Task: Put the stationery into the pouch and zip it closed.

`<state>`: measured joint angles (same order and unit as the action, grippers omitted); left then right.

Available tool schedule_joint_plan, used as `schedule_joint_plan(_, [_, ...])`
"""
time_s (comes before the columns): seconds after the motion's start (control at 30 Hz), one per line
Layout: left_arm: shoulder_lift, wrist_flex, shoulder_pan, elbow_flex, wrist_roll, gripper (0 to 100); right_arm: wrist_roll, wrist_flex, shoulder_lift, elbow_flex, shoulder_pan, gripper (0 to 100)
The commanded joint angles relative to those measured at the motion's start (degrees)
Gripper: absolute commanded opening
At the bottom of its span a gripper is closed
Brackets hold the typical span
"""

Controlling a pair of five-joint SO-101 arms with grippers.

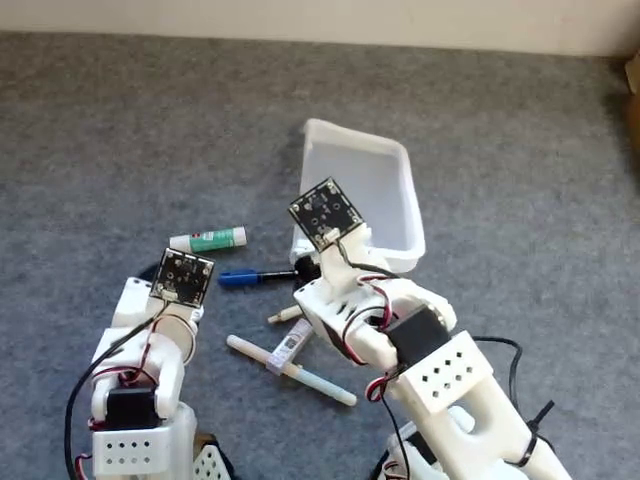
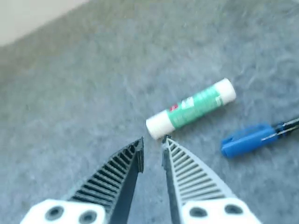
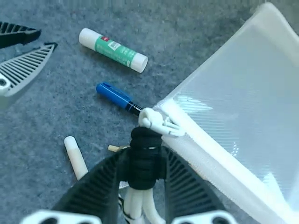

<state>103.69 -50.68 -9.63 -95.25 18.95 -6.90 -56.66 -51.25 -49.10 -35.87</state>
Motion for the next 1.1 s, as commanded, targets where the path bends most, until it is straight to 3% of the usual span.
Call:
schedule_joint_plan(0.0, [1.0, 1.1, 4.7, 7.5, -0.7, 9, -0.4, 2.8, -2.3, 1.5, 0.7, 0.5])
schedule_joint_plan(0.1, [0.9, -1.4, 6.9, 12.0, -1.7, 12, -0.4, 3.7, -2.3, 1.5, 0.7, 0.5])
schedule_joint_plan(0.3, [0.7, -3.6, 11.4, 15.1, -12.3, 28, -0.4, 3.4, -2.3, 2.0, 0.7, 0.5])
schedule_joint_plan(0.77, [0.7, -3.6, 24.5, 15.3, -13.0, 28, 1.4, -10.0, -6.6, 7.9, 0.5, 0.5])
schedule_joint_plan(1.07, [0.7, -3.6, 25.6, 17.0, -17.8, 28, 2.0, -10.2, -8.8, 7.3, 0.2, 0.5])
